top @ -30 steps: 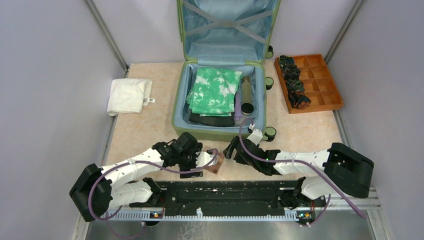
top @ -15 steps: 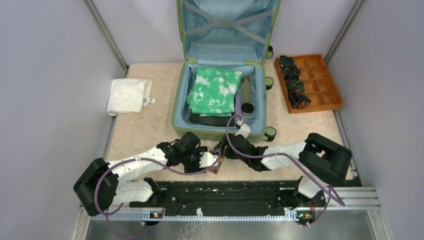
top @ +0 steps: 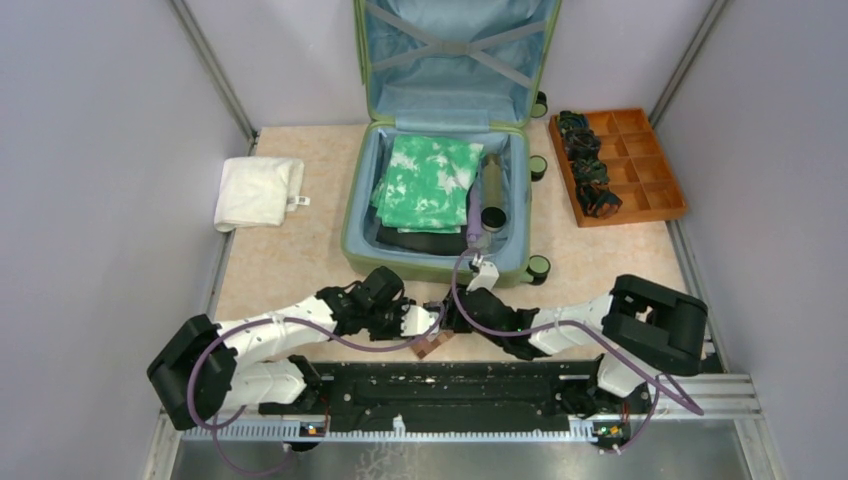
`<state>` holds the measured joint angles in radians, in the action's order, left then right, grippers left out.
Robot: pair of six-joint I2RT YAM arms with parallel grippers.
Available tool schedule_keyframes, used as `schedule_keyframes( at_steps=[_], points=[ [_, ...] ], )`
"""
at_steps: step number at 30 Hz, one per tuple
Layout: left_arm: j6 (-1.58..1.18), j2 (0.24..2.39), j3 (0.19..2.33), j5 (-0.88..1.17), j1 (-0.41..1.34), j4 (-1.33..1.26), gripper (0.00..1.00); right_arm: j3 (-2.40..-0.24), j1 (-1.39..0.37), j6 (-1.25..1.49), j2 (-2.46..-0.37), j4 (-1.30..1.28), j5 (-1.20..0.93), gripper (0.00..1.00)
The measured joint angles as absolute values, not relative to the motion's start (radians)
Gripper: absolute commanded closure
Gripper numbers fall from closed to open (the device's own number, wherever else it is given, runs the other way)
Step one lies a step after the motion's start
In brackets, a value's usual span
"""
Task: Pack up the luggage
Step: Move the makeup at the corner of the board.
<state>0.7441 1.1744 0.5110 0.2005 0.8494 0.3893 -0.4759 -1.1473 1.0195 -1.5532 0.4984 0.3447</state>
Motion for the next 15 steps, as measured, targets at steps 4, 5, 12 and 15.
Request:
schedule_keyframes(
  at_steps=[4,5,12,15],
  points=[
    [0.731,1.174,0.514,0.176,0.850,0.387,0.44,-0.432,-1.169,1.022,-1.500,0.492,0.326,0.53],
    [0.727,1.174,0.515,0.164,0.850,0.385,0.40,-0.424,-1.172,1.026,-1.488,0.493,0.318,0.50],
    [0.741,1.091,0.516,0.141,0.849,0.447,0.23,-0.379,-1.210,1.153,-1.419,0.430,0.284,0.36],
    [0.783,1.001,0.501,0.164,0.849,0.469,0.20,-0.380,-1.214,1.213,-1.401,0.391,0.283,0.35]
  ],
)
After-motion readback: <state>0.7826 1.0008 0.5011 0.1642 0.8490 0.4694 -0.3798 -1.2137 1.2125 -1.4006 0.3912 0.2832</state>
